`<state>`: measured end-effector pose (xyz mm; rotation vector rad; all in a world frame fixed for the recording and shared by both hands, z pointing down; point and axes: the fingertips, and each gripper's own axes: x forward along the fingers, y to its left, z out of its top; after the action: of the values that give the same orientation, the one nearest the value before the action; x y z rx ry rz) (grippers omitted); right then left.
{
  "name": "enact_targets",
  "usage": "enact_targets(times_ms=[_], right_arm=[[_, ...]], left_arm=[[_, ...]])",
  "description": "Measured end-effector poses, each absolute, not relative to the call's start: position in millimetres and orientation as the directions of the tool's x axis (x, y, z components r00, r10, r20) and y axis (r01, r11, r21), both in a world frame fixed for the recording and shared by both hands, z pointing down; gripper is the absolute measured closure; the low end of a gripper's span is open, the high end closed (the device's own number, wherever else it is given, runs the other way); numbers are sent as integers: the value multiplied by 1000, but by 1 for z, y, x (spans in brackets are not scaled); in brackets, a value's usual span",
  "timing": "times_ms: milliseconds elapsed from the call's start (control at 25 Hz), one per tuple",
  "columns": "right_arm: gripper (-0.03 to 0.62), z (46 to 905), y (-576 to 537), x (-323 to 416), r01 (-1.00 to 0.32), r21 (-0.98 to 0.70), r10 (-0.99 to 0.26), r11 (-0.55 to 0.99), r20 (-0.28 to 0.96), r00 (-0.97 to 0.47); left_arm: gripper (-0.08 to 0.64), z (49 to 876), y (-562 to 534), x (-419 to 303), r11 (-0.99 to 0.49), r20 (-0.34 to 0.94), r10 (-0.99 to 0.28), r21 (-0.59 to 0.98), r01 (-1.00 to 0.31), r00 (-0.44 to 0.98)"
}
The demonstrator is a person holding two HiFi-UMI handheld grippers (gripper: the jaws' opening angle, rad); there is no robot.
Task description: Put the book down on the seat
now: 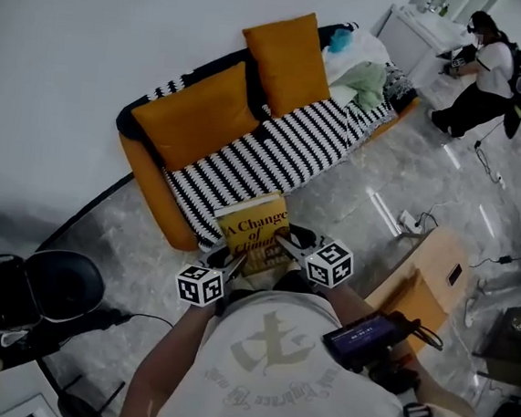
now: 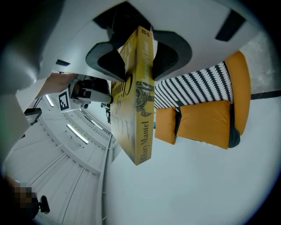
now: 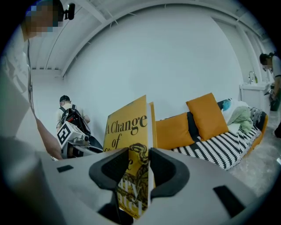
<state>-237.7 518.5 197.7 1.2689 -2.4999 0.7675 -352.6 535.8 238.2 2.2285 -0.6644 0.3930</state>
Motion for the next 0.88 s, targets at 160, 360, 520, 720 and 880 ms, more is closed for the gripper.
enact_targets(times_ms=[160, 360, 520, 720, 880], right_arm=[[426, 196, 517, -233, -797, -362, -682, 484, 414, -603], [426, 191, 517, -212, -804, -355, -704, 477, 393, -592], [426, 192, 519, -202, -806, -361, -711, 469, 388, -587], [426, 191, 510, -164, -811, -366, -719, 456, 387, -578], [428, 190, 500, -117, -814, -391, -731, 429, 379, -567]], left_arm=[[351, 235, 534, -350, -579, 467, -334, 583, -570, 818], [351, 230, 533, -329, -595, 464, -327, 575, -561, 823], [351, 233, 533, -318, -600, 473, -322, 568, -563, 820], [351, 232, 523, -281, -602, 474, -306, 576, -554, 826], [351, 229, 510, -235, -613, 495, -279, 567, -550, 823]])
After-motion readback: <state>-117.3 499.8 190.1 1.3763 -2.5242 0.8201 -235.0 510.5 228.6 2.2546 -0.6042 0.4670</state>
